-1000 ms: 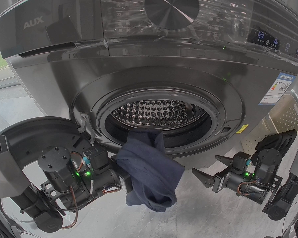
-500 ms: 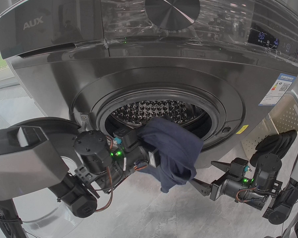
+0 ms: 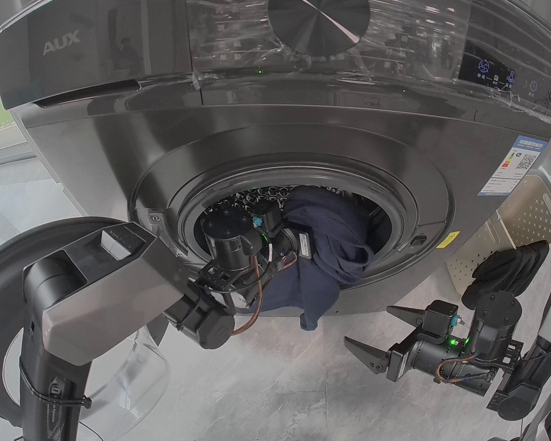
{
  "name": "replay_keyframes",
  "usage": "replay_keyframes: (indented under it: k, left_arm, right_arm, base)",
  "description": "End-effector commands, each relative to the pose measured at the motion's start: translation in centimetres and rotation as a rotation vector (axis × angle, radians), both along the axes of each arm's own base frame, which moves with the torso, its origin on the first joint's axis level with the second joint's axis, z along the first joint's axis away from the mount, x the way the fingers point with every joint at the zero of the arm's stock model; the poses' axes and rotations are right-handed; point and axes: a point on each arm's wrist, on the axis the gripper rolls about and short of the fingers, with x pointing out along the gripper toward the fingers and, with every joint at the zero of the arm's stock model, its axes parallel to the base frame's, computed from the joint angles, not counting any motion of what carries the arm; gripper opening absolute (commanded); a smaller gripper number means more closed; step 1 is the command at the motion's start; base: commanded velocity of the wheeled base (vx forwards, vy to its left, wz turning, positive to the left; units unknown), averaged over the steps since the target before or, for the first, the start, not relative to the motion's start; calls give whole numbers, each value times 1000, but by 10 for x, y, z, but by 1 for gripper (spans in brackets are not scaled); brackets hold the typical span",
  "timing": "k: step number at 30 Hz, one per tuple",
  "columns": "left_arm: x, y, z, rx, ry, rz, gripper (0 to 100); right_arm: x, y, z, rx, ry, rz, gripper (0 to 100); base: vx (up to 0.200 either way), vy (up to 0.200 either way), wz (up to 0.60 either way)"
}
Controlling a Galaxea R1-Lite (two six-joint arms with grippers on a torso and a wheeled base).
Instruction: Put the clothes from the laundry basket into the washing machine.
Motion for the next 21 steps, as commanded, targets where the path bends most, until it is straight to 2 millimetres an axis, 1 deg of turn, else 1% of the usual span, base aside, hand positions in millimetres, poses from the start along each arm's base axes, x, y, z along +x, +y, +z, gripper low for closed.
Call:
replay_keyframes:
  k: [1, 2, 3, 4, 5, 6, 7, 10, 14, 19, 20, 21]
  left_arm:
    - [29, -8, -15, 6, 33, 36, 0]
    - [41, -7, -20, 5, 35, 52, 0]
    - [47, -9, -20, -2, 27, 60, 0]
    - [53, -9, -19, -8, 20, 73, 0]
    - [53, -9, -19, -8, 20, 73, 0]
    - [66, -8, -13, -29, 3, 117, 0]
    - [69, -8, -12, -34, -1, 127, 0]
    - [85, -6, 6, -78, -35, 176, 0]
    - [91, -4, 16, -95, -39, 212, 0]
    - [91, -1, 14, -90, -28, 225, 0]
    - [91, 0, 14, -90, -28, 225, 100]
    - [91, 0, 14, -89, -27, 225, 100]
  right_arm:
    - [-3, 2, -1, -6, 7, 10, 100]
    - [-3, 1, -2, -7, 8, 7, 100]
    - [-3, 1, -2, -8, 9, 9, 100]
    - [-3, 1, -2, -8, 9, 7, 100]
    - [-3, 1, -2, -8, 9, 7, 100]
    - [-3, 1, -2, -9, 11, 10, 100]
    - [-3, 1, -3, -10, 12, 10, 100]
    - [-3, 1, -3, -11, 13, 10, 100]
    - [-3, 1, -3, -11, 13, 9, 100]
    - [-3, 1, -3, -11, 13, 9, 100]
    - [-3, 1, -3, -11, 13, 9, 100]
    - [-3, 1, -3, -11, 13, 9, 100]
  base:
    - [0, 0, 0]
    - [0, 0, 0]
    - [0, 0, 0]
    - [0, 0, 0]
    - [0, 0, 0]
    - [0, 0, 0]
    - [0, 0, 0]
    - [0, 0, 0]
    - [0, 0, 0]
    - [0, 0, 0]
    - [0, 0, 0]
    - [0, 0, 0]
